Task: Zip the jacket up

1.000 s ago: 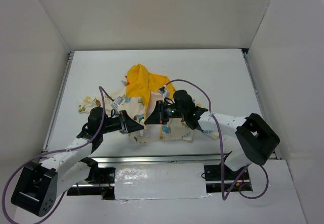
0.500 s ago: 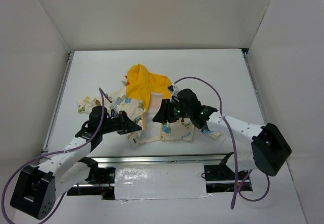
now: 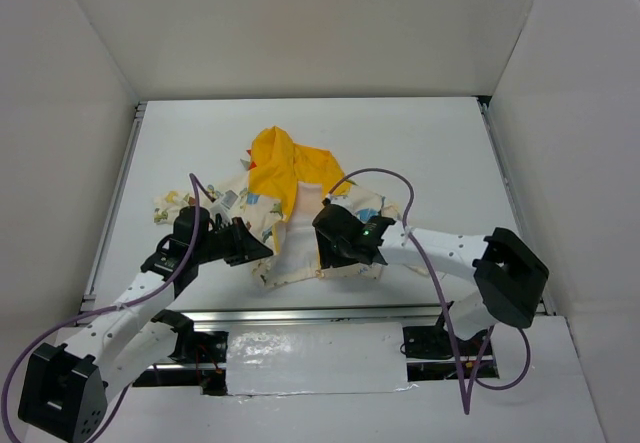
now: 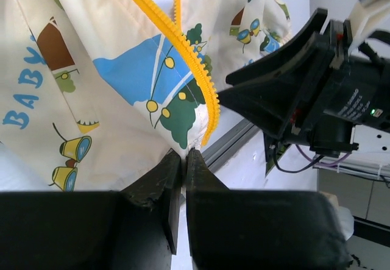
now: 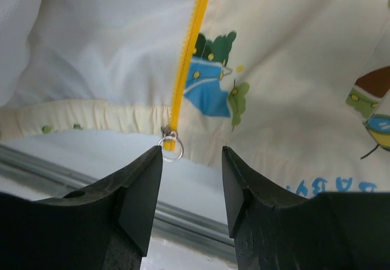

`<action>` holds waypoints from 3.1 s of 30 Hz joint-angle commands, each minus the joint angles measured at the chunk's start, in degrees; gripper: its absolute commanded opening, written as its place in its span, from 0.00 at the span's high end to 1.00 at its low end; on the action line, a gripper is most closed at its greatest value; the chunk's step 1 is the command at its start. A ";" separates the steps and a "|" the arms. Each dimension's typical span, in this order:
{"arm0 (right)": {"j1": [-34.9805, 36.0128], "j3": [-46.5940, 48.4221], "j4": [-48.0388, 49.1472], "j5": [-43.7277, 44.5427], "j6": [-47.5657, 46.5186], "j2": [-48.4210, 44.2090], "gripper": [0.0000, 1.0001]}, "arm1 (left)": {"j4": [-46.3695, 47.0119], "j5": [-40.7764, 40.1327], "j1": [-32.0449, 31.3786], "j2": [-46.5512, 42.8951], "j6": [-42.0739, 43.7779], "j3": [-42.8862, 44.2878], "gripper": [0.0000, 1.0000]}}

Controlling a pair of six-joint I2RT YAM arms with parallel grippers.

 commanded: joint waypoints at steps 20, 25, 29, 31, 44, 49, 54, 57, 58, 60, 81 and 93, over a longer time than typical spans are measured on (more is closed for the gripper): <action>1.40 2.30 3.10 1.03 3.45 10.47 0.56 | 0.15 0.61 -0.13 0.55 3.06 0.46 1.00; 1.40 2.48 3.01 2.08 3.45 11.09 0.74 | 0.06 0.87 -0.13 0.38 3.06 0.38 1.00; 1.49 2.65 2.84 3.57 3.28 9.77 0.99 | -0.03 0.52 -0.13 0.20 3.15 0.38 1.00; 1.40 2.92 2.40 4.02 3.19 9.07 1.00 | 0.06 0.61 -0.13 0.20 2.98 0.29 1.00; 1.31 -12.79 32.51 -0.71 -12.61 -20.61 1.00 | 11.12 2.45 -0.22 4.68 -1.15 1.78 1.00; 1.40 -27.32 53.04 -17.42 -28.25 -30.75 1.00 | 21.74 5.61 -0.92 8.99 -3.70 2.48 1.00; 5.96 -16.14 35.33 17.07 -34.25 -21.78 1.00 | 23.18 5.09 -1.80 11.54 -4.32 3.80 1.00; 5.97 -24.93 51.09 6.60 -38.20 -30.99 1.00 | 22.30 4.30 -2.07 11.54 -3.36 4.42 1.00; 6.32 -25.12 52.57 11.18 -38.64 -29.97 1.00 | 21.86 3.43 -2.24 11.45 -3.18 4.85 1.00; 7.99 -18.58 46.48 25.57 -38.65 -24.10 1.00 | 19.76 2.37 -2.68 11.02 -2.13 5.47 1.00; 10.54 -8.50 36.14 17.52 -32.76 -22.55 1.00 | 11.58 -4.14 -4.44 7.06 1.83 9.25 1.00; 7.91 -25.47 54.34 -1.08 -24.68 -30.84 1.00 | 29.23 3.95 -4.79 0.82 -0.27 2.84 1.00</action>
